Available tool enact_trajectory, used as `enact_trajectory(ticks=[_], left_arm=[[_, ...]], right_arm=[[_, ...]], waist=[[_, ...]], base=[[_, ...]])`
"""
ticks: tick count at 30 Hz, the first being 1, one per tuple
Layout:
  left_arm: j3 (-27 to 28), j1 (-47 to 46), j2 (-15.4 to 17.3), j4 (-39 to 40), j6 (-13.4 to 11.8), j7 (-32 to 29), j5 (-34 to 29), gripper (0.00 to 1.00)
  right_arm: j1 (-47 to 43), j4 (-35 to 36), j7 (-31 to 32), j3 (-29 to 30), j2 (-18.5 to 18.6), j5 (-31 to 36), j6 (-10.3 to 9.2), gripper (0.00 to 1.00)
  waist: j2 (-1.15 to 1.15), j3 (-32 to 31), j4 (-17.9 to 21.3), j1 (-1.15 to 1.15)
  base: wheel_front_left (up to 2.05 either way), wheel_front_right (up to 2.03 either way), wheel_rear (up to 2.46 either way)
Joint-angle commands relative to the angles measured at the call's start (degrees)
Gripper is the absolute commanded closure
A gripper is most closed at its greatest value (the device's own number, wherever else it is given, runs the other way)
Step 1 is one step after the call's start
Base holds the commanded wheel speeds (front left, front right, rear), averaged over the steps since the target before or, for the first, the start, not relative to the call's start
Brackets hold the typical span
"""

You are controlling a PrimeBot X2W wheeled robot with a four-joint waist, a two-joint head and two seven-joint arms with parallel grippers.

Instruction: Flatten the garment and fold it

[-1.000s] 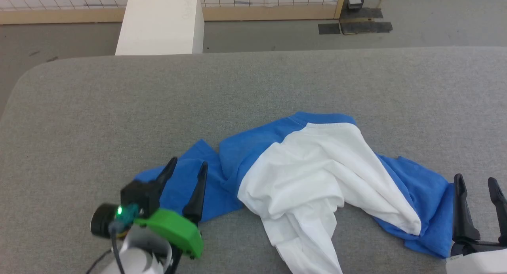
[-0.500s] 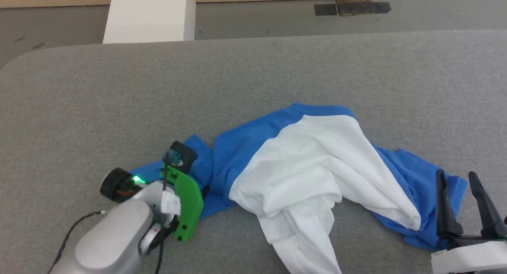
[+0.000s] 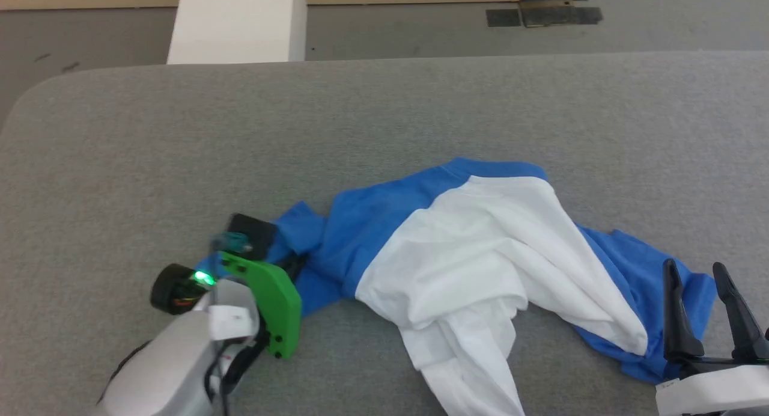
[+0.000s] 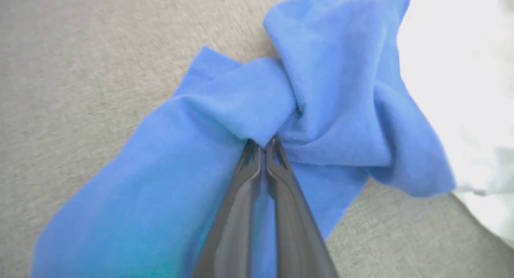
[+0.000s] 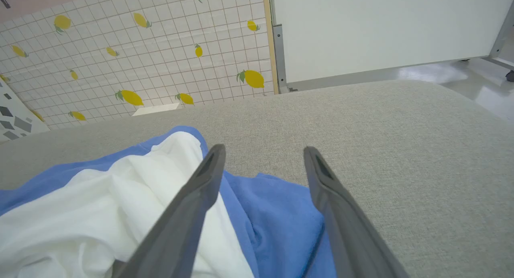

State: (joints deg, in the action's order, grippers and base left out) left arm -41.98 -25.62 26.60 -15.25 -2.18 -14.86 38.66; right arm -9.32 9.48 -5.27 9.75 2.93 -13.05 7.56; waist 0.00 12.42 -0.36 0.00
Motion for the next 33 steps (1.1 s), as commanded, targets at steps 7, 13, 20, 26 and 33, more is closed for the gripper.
enact_trajectory(ticks=[7,13,20,26,33], left_arm=[[11.4,11.2,6.3,13.8,-8.9,7.5,6.1,1.0],[16.7,23.3,7.4,17.2,-13.9,11.4,10.9,1.0],[16.4,26.6,2.9,14.2,-12.1,14.8,14.1,0.0],[18.3,25.6,2.1,17.8,-9.3,17.8,15.8,0.0],[20.6,24.1,5.5,27.3,-11.0,19.5,12.3,0.0]], right_arm=[[0.1,1.1,1.3,-0.1,0.0,0.9,-0.08,0.0],[0.2,1.6,2.1,0.0,0.0,1.3,-0.08,0.0],[0.6,1.8,3.1,0.0,0.0,1.7,-0.08,0.0],[0.7,1.7,3.6,-0.3,0.0,1.8,-0.08,0.0],[0.2,0.8,3.1,-0.7,0.0,1.0,-0.08,0.0]], waist=[[0.0,-0.7,-4.9,0.0],[0.0,-0.2,-6.4,0.0],[0.0,0.2,-7.0,0.0],[0.0,-0.7,-6.4,0.0],[0.0,-1.4,-5.3,0.0]], base=[[0.0,0.0,0.0],[0.0,0.0,0.0],[0.0,0.0,0.0],[0.0,0.0,0.0],[0.0,0.0,0.0]])
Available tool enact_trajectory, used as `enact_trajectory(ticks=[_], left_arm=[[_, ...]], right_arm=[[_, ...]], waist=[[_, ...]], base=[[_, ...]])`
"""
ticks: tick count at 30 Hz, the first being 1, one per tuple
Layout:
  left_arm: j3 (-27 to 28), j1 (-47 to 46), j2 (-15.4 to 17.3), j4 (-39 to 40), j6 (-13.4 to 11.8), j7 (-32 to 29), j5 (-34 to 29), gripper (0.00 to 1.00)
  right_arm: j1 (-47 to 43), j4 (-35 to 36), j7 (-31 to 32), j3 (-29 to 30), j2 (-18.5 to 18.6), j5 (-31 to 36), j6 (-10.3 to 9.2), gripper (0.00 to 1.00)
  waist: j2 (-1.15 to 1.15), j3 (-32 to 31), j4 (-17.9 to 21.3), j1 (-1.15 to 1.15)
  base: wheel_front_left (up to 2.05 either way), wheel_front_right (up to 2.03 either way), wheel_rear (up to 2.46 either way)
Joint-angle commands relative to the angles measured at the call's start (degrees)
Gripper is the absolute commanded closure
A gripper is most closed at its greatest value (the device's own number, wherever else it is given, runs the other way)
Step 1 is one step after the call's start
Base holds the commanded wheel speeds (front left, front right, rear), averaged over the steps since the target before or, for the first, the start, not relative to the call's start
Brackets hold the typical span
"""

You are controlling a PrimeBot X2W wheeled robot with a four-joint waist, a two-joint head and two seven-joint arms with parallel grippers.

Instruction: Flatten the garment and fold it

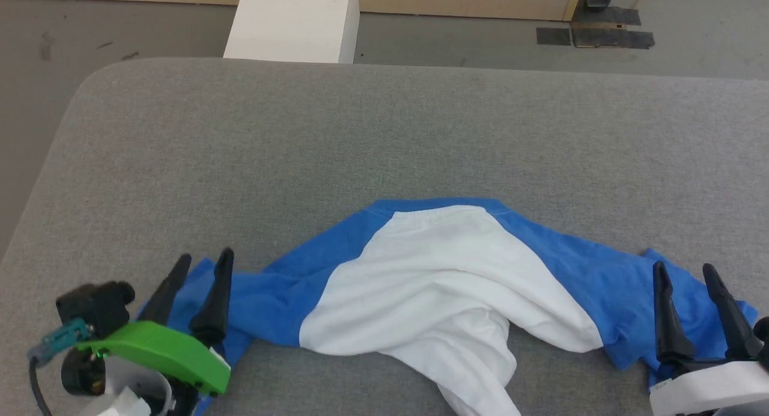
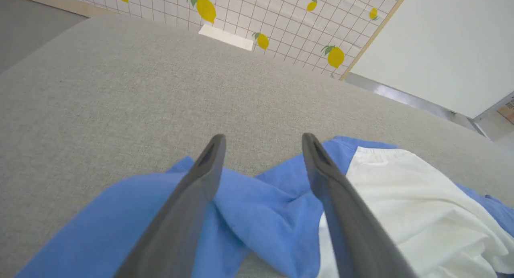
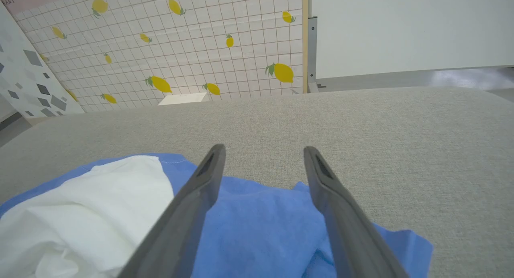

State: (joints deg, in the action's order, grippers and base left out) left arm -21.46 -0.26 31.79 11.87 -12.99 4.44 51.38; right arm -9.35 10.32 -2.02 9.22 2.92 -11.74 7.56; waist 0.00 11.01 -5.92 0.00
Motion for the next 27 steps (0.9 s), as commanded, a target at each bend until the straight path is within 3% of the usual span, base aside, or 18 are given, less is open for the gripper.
enact_trajectory(ticks=[1,6,11,12,18,27], left_arm=[[-0.1,-2.1,0.6,1.1,-0.4,-0.2,-0.9,0.0],[-2.2,-7.6,2.4,1.5,-0.3,-4.2,-3.8,0.0],[-7.0,-15.7,3.2,-3.5,2.4,-11.3,-6.2,0.0],[-10.3,-20.9,2.3,-7.6,4.1,-15.3,-8.1,0.0],[-16.0,-27.2,-0.5,-16.3,7.5,-21.4,-9.8,0.0],[-19.5,-30.9,-3.4,-25.7,10.9,-26.2,-8.9,0.0]], right_arm=[[0.4,-0.2,-0.3,-0.4,0.0,-0.5,-0.08,0.0],[1.1,-1.0,-0.9,-0.9,0.0,-0.9,-0.08,0.0],[1.8,-1.6,-1.2,-1.3,0.0,-0.9,-0.08,0.0],[2.3,-2.0,-1.5,-1.3,0.0,-0.9,-0.08,0.0],[2.6,-2.5,-1.8,-2.0,0.0,-1.2,-0.08,0.0],[2.8,-2.1,-1.8,-1.5,0.0,-0.5,-0.08,0.0]], waist=[[0.0,0.1,0.6,0.0],[0.0,0.9,1.9,0.0],[0.0,2.2,3.4,0.0],[0.0,3.1,4.2,0.0],[0.0,4.9,5.9,0.0],[0.0,6.9,6.6,0.0]], base=[[0.0,0.0,0.0],[0.0,0.0,0.0],[0.0,0.0,0.0],[0.0,0.0,0.0],[0.0,0.0,0.0],[0.0,0.0,0.0]])
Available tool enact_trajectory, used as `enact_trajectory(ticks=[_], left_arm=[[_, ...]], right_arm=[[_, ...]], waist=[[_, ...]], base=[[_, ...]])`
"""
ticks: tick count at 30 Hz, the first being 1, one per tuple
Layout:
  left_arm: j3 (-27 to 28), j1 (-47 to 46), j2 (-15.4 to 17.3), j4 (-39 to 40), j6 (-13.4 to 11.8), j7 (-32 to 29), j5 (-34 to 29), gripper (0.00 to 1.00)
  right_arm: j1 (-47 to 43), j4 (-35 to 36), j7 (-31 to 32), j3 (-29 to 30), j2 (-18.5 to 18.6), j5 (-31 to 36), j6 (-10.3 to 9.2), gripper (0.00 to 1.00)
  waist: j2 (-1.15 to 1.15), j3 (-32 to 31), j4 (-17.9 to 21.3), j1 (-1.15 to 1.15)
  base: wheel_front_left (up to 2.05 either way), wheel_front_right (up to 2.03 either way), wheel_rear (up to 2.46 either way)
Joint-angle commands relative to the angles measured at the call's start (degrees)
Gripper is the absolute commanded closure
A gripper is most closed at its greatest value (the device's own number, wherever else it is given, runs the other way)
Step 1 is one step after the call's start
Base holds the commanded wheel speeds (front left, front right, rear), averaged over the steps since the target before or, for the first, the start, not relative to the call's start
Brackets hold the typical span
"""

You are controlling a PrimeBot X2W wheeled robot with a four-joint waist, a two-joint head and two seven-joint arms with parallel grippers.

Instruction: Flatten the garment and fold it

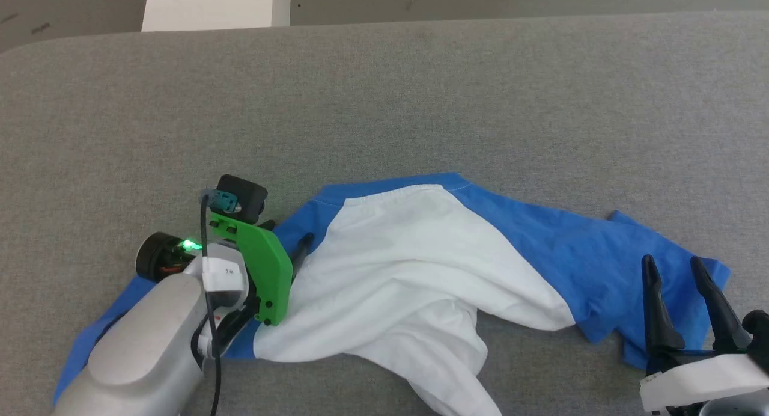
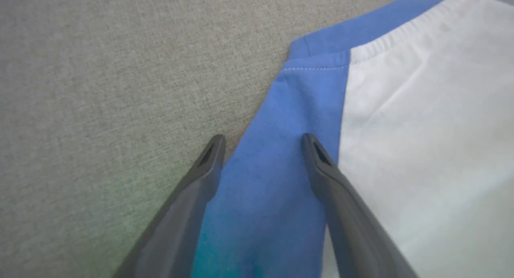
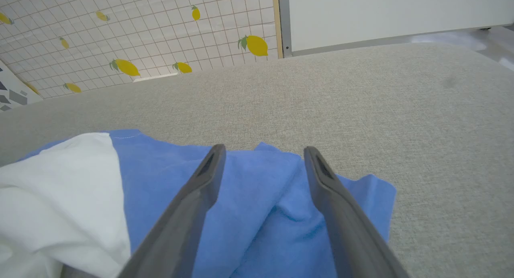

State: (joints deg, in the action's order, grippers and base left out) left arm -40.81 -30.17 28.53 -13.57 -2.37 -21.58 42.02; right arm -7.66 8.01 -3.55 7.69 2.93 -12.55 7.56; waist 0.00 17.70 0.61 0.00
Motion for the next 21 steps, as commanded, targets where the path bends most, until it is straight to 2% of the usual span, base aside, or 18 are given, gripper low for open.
enact_trajectory(ticks=[1,9,10,11,15,21], left_arm=[[-0.5,-1.1,-0.5,-1.1,0.6,-1.0,0.9,0.0],[-1.4,-2.1,-2.2,-6.4,0.7,-2.7,1.7,0.0],[-1.7,-1.9,-2.4,-7.3,0.9,-3.5,2.1,0.07],[-2.3,-1.7,-2.6,-8.0,1.9,-5.0,2.8,1.0],[-2.6,-1.4,-3.4,-8.3,4.8,-6.5,5.5,1.0],[-0.7,-0.7,-3.3,-6.4,4.8,0.8,4.6,1.0]], right_arm=[[1.1,0.3,-0.1,0.1,0.0,0.4,-0.08,0.0],[1.3,1.4,0.7,0.0,-0.1,1.0,-0.08,0.0],[1.4,1.4,0.8,-0.1,-0.1,1.1,-0.08,0.0],[1.5,1.5,0.9,-0.2,-0.1,1.1,-0.08,0.0],[1.8,1.9,1.2,0.0,-0.1,1.4,-0.08,0.0],[4.0,3.0,2.2,-0.9,-0.1,3.2,-0.08,0.0]], waist=[[0.0,0.4,0.0,0.0],[0.0,1.3,-0.5,0.0],[0.0,1.3,-0.5,0.0],[0.0,1.4,-0.5,0.0],[0.0,1.5,-0.7,0.0],[0.0,0.8,-1.4,0.0]], base=[[0.0,0.0,0.0],[0.0,0.0,0.0],[0.0,0.0,0.0],[0.0,0.0,0.0],[0.0,0.0,0.0],[0.0,0.0,0.0]])
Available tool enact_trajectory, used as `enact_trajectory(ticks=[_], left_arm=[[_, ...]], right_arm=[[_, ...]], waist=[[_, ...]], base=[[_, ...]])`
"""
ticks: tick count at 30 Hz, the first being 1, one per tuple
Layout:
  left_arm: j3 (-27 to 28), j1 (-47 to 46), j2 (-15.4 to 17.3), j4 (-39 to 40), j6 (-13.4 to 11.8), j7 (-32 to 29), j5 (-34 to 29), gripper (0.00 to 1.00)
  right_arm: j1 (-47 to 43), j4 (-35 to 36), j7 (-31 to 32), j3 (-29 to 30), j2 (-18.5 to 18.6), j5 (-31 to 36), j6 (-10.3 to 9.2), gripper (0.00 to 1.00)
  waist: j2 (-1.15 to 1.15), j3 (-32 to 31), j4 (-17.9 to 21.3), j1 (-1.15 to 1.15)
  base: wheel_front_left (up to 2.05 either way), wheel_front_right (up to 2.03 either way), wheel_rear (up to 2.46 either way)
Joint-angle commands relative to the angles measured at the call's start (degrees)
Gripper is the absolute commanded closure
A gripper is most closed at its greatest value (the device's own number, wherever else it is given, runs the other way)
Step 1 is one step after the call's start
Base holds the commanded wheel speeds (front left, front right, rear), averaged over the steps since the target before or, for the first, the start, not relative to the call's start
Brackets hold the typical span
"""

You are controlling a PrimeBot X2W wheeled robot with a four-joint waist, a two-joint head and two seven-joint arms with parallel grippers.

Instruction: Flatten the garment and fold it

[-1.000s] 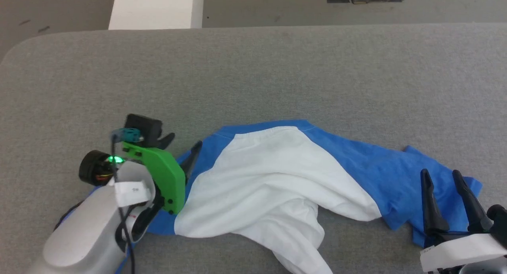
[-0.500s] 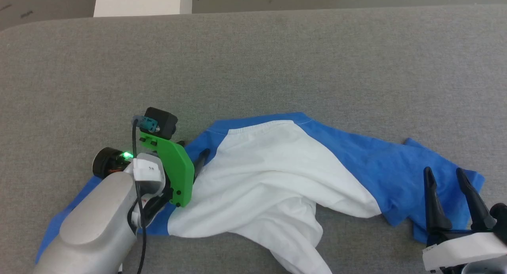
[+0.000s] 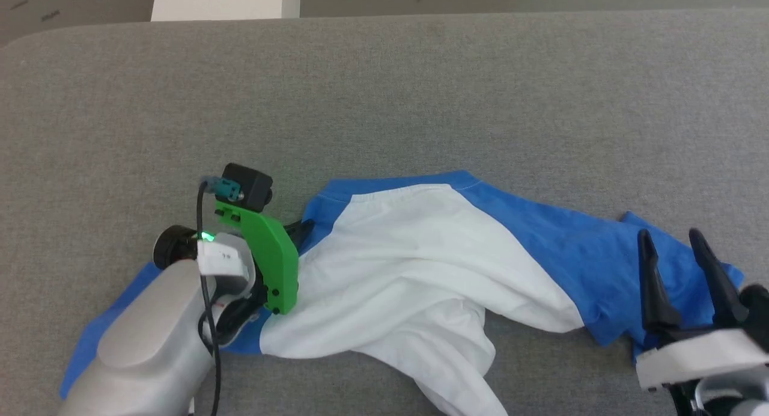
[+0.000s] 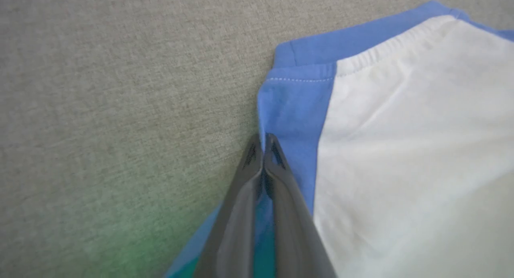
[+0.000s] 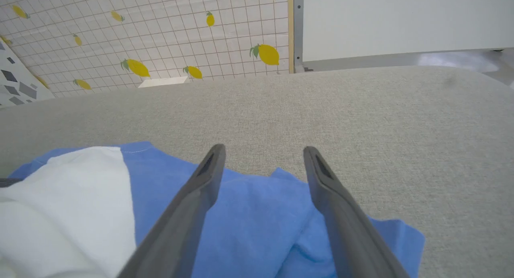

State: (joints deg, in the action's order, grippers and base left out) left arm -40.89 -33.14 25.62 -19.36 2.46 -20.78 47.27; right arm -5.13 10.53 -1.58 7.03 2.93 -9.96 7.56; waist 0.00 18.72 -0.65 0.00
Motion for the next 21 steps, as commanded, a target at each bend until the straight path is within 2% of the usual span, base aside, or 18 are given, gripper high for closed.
enact_trajectory(ticks=[1,4,7,15,17,21], left_arm=[[-0.1,2.6,-0.3,0.3,-0.3,1.8,-1.0,1.0],[0.7,3.8,0.1,3.0,-1.0,5.5,-1.9,1.0],[1.0,5.4,0.6,6.0,-1.6,7.5,-2.3,1.0],[0.6,6.6,1.3,11.1,-3.1,7.7,-3.1,1.0],[0.4,6.3,1.2,11.8,-3.2,7.6,-3.2,1.0],[0.1,5.4,0.6,12.5,-3.1,7.4,-3.4,1.0]], right_arm=[[2.5,1.0,0.8,-0.7,-0.1,1.2,-0.08,0.0],[6.0,1.9,4.4,-2.8,1.3,1.2,-0.08,0.0],[10.2,2.1,11.5,-5.4,5.1,-1.4,-0.08,0.0],[22.4,-0.3,42.3,-15.5,21.3,-12.3,-0.08,0.0],[24.8,-0.6,48.1,-17.8,24.2,-15.4,-0.08,0.0],[28.8,-2.1,53.5,-22.1,28.3,-19.1,-0.08,0.0]], waist=[[0.0,-0.3,-0.3,0.0],[0.0,-0.4,-0.7,0.0],[0.0,-0.4,-0.9,0.0],[0.0,0.3,-1.9,0.0],[0.0,0.8,-2.3,0.0],[0.0,2.0,-3.3,0.0]], base=[[0.0,0.0,0.0],[0.0,0.0,0.0],[0.0,0.0,0.0],[0.0,0.0,0.0],[0.0,0.0,0.0],[0.0,0.0,0.0]])
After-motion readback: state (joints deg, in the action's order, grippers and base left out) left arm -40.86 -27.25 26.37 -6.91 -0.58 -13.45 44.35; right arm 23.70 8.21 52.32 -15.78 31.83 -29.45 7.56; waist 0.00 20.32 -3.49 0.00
